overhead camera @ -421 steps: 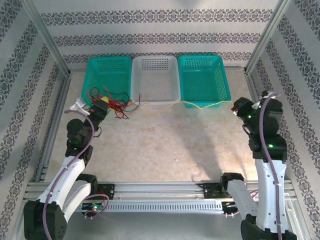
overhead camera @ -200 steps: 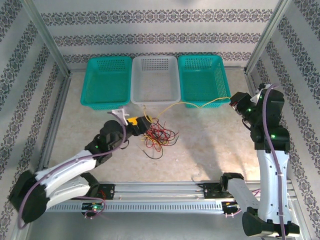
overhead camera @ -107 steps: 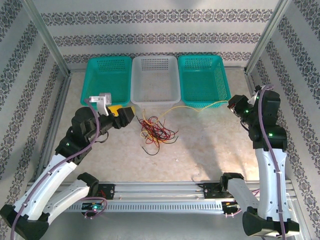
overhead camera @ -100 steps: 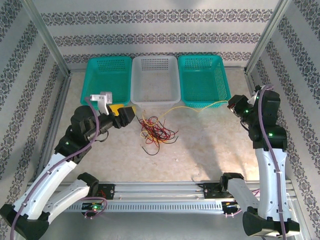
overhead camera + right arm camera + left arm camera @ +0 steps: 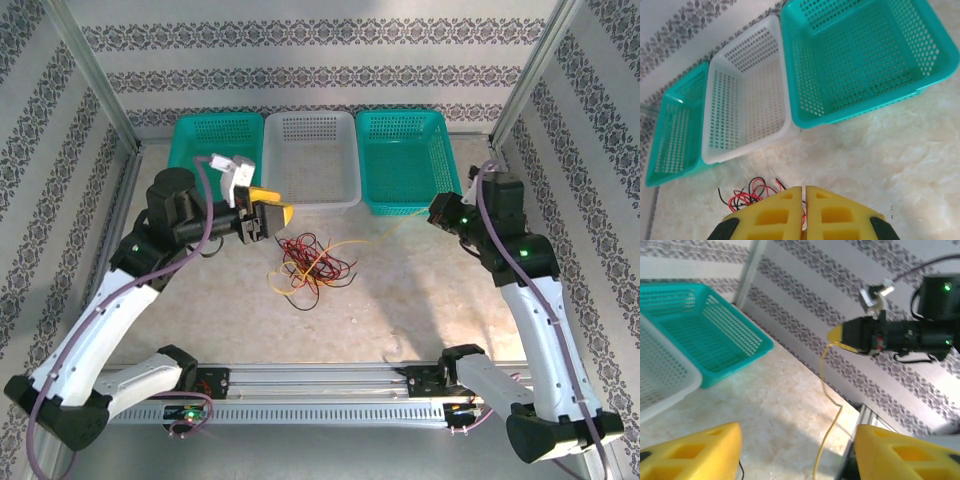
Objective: Untangle the cables
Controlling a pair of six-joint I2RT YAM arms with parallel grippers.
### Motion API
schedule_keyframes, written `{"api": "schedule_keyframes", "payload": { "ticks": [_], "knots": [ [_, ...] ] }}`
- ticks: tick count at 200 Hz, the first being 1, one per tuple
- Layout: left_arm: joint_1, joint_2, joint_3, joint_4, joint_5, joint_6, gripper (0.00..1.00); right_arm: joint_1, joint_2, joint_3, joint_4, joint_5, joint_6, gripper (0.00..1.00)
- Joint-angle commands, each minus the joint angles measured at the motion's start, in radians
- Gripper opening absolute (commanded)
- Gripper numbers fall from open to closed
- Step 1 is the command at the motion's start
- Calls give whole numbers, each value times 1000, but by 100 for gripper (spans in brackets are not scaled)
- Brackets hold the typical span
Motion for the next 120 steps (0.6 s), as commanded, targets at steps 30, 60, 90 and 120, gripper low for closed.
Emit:
{"api": "schedule_keyframes", "payload": {
  "ticks": [30,60,90,120],
  "knots": [
    [-89,160,49,-63,167,77,58,139,78,81,7,135,-32,0],
    [-132,209,45,-39,212,71,58,169,114,108,26,143,-26,0],
    [-145,213,14,28,261,28,57,187,141,125,38,149,-26,0],
    [-151,219,-1,3,242,49,57,194,151,129,50,146,-22,0]
  ]
}}
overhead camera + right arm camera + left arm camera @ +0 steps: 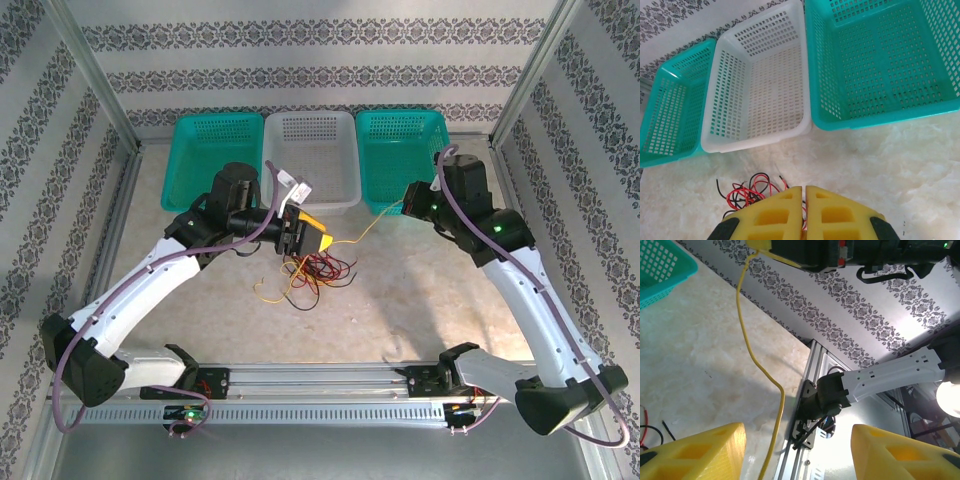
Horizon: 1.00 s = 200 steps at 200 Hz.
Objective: Untangle the cables
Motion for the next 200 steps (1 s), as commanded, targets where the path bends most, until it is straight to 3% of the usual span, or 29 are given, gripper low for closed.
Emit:
{"api": "schedule_keyframes", "payload": {
  "ticks": [1,47,102,178,200],
  "knots": [
    [-15,-3,-15,19,23,10,57,12,5,32,28,18,-5,0],
    [-44,16,0,-52,-36,75,57,20,7,33,36,14,-1,0],
    [-68,46,8,-87,-86,120,49,26,-2,28,42,13,5,0],
    [-78,24,-21,-40,-119,129,0,28,-10,19,48,12,8,0],
    [-78,6,-38,-15,-153,137,0,28,-16,18,48,13,10,0]
  ]
}}
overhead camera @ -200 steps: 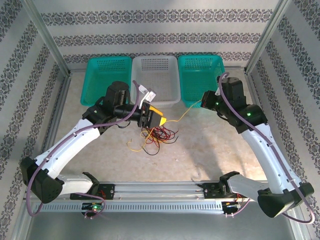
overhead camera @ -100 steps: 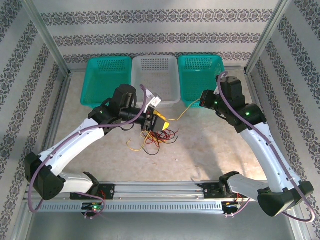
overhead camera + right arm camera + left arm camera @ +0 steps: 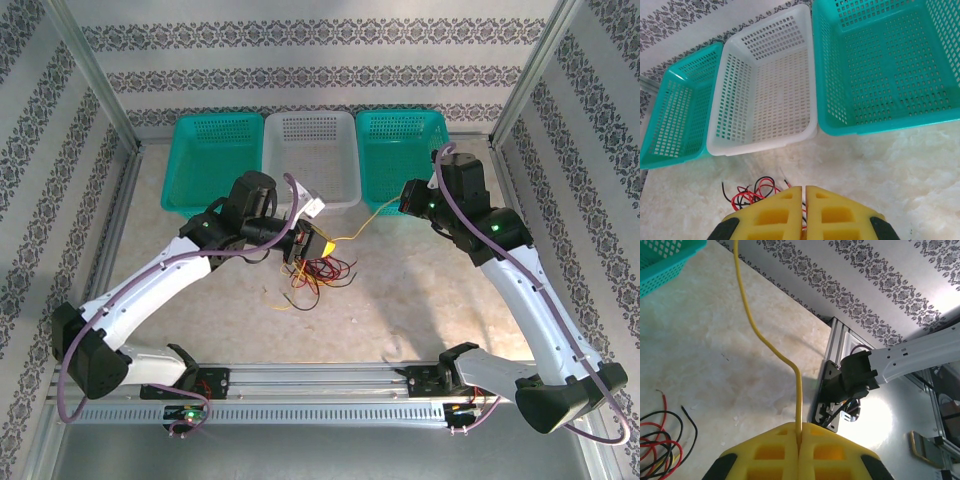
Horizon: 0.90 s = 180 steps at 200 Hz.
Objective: Untangle the cables
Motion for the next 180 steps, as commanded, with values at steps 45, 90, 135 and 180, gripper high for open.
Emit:
{"api": "schedule_keyframes", "payload": {
  "ticks": [45,90,135,180],
  "knots": [
    [4,-127,-99,148,-501,98,0,-5,-90,-31,6,58,8,45],
    [158,-139,-108,421,-953,198,0,-30,-187,-170,-5,16,54,44],
    [294,96,-59,835,-1094,491,0,-16,-281,-351,31,-51,152,39],
    [420,345,-16,1099,-915,602,0,20,-344,-463,34,-61,197,35]
  ]
}}
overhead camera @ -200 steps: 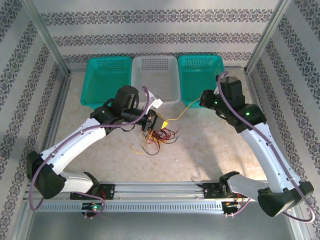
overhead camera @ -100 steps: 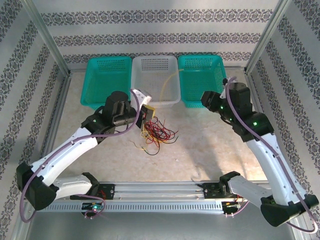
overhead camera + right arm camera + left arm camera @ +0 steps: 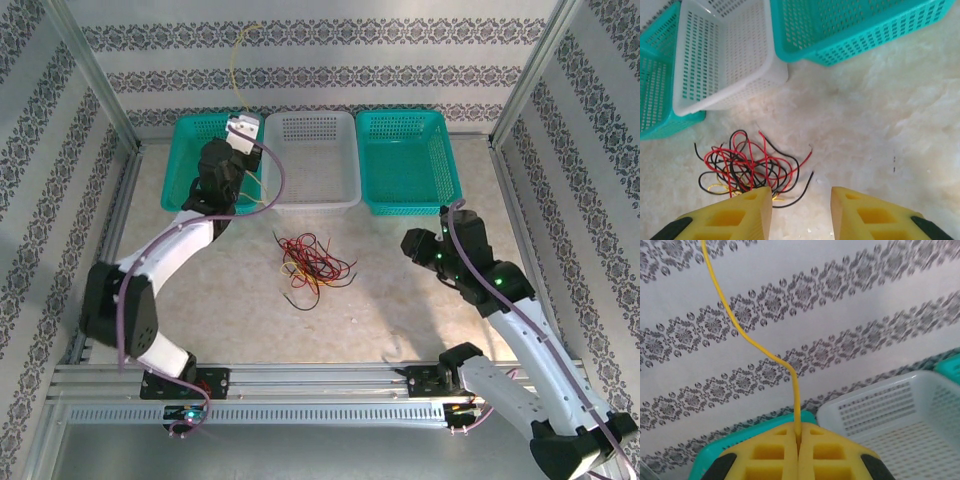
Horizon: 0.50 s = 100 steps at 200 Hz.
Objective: Untangle the cables
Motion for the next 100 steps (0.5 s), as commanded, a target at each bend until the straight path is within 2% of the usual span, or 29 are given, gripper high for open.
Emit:
{"api": "schedule_keyframes", "payload": {
  "ticks": [1,35,54,96,100],
  "knots": [
    [72,83,47,199,82,86,0,11,-31,-43,21,-24,47,35],
    [189,160,86,174,197,-41,0,12,-29,-59,18,-37,45,33],
    [224,192,105,125,248,-43,0,12,-14,-59,27,-43,42,32],
    [246,253,121,91,267,-12,0,13,47,-50,62,-63,36,31],
    [246,259,120,92,260,-10,9,14,52,-49,64,-65,35,30]
  ]
}}
